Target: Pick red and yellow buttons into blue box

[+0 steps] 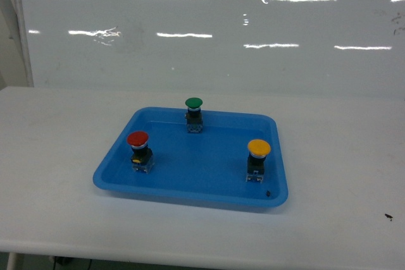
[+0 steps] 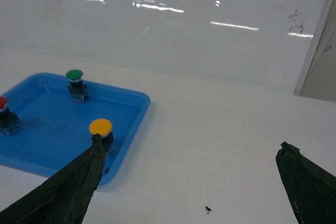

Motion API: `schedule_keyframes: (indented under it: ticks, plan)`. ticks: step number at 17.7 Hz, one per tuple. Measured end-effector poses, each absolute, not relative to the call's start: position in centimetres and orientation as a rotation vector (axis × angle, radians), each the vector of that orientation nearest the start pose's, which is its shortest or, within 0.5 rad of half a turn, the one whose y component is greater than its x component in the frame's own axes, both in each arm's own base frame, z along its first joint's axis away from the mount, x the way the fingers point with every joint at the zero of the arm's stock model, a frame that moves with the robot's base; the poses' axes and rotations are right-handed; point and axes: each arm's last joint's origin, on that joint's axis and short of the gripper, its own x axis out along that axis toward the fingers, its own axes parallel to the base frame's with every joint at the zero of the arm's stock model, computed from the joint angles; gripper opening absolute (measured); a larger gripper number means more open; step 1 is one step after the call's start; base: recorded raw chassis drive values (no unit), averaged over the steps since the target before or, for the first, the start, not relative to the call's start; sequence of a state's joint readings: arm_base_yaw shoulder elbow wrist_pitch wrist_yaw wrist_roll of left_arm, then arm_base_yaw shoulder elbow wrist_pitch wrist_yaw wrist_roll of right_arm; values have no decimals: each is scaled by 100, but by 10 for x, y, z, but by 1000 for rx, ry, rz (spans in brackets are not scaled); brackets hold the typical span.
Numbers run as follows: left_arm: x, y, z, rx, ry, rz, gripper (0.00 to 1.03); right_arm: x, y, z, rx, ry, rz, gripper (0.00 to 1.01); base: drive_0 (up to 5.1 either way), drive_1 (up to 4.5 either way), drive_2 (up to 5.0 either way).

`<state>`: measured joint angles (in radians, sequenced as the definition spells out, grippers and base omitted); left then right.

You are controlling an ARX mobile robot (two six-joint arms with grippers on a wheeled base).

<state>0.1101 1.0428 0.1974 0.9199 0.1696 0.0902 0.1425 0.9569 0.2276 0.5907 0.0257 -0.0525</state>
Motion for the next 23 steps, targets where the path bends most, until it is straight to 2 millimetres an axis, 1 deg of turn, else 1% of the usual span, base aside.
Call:
schedule_keyframes:
  ticks: [3, 5, 8, 9, 11, 13, 14, 16, 18, 20, 22, 23]
  plan:
    - [198, 19, 192, 104, -64, -47, 98, 192, 27, 187, -67, 141, 120, 98, 0, 0, 0]
    - [222, 21, 186, 115, -23, -56, 98, 214, 34, 185, -85, 185, 124, 98, 0, 0, 0]
    - [247, 15, 181, 118, 30, -93, 98, 233, 38, 179, -101, 245, 121, 98, 0, 0, 0]
    - [267, 11, 176, 121, 86, -117, 98, 253, 49, 172, -139, 298, 140, 98, 0, 0, 0]
    - [267, 11, 176, 121, 85, -115, 98, 254, 50, 172, -172, 273, 152, 98, 0, 0, 0]
    - [267, 11, 176, 121, 85, -116, 98, 257, 45, 167, -168, 283, 155, 98, 0, 0, 0]
    - [267, 11, 176, 121, 85, -117, 98, 262, 40, 157, -169, 326, 143, 98, 0, 0, 0]
    - [267, 11, 176, 121, 85, -116, 98, 273, 35, 146, -172, 371, 147, 98, 0, 0, 0]
    - [267, 11, 176, 121, 86, -117, 98, 284, 35, 144, -167, 373, 175, 98, 0, 0, 0]
    - [267, 10, 176, 121, 85, -118, 98, 294, 38, 141, -159, 375, 246, 98, 0, 0, 0]
    - [267, 10, 176, 121, 85, -118, 98, 305, 47, 134, -166, 400, 313, 98, 0, 0, 0]
    - [267, 10, 176, 121, 85, -118, 98, 314, 54, 129, -190, 415, 325, 98, 0, 0, 0]
